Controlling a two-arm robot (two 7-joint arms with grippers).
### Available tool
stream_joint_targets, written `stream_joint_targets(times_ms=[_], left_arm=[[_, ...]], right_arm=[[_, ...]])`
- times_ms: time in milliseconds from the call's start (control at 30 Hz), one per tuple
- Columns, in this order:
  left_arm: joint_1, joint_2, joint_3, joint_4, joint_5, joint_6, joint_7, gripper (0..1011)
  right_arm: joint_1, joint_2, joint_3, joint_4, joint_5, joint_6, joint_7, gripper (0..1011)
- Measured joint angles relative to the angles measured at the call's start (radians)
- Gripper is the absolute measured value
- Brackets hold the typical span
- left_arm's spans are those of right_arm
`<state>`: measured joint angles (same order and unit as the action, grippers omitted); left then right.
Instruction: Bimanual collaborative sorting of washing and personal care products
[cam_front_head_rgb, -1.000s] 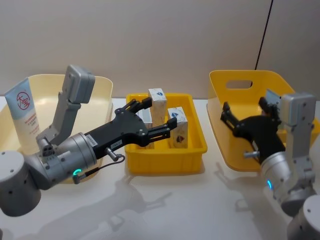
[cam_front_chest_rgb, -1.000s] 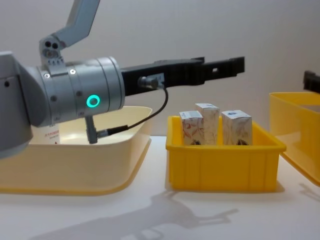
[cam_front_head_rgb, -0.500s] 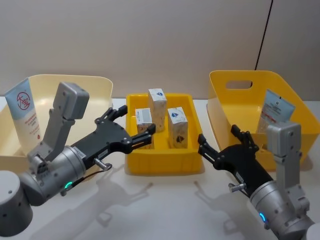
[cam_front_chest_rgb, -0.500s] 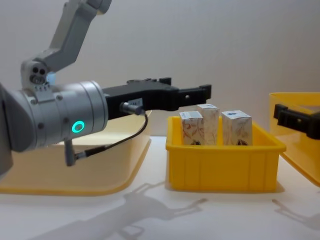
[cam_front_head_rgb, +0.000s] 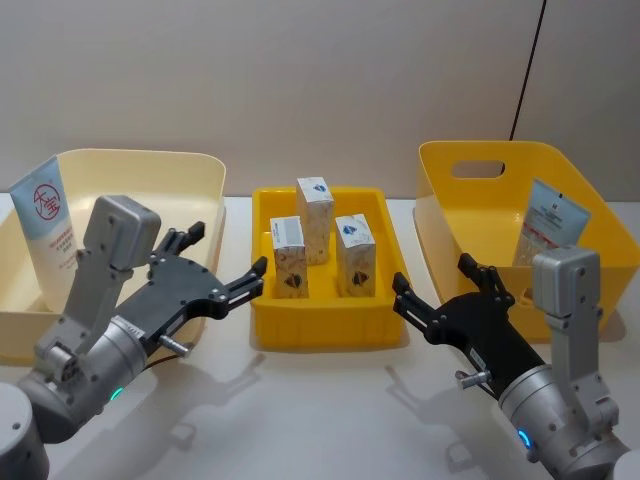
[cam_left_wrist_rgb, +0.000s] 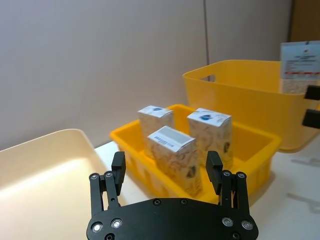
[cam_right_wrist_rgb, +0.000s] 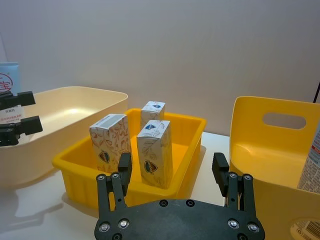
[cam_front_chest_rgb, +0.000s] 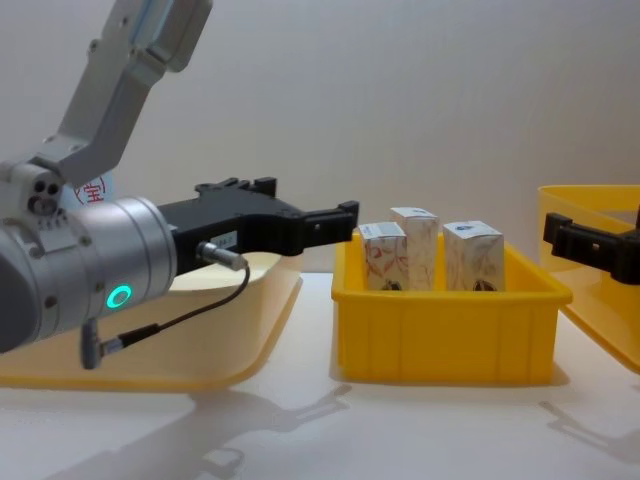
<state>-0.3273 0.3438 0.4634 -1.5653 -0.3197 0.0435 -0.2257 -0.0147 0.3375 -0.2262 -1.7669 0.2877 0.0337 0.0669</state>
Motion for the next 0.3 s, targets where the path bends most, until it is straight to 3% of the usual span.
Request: stream_joint_targets(times_ms=[300], left_arm=[[0.050, 0.021, -0.005, -0.034, 0.066, -0.017, 0.118, 1003]], right_arm=[[0.000, 0.000, 0.000, 0.000, 0.000, 0.000, 0.000, 1001]])
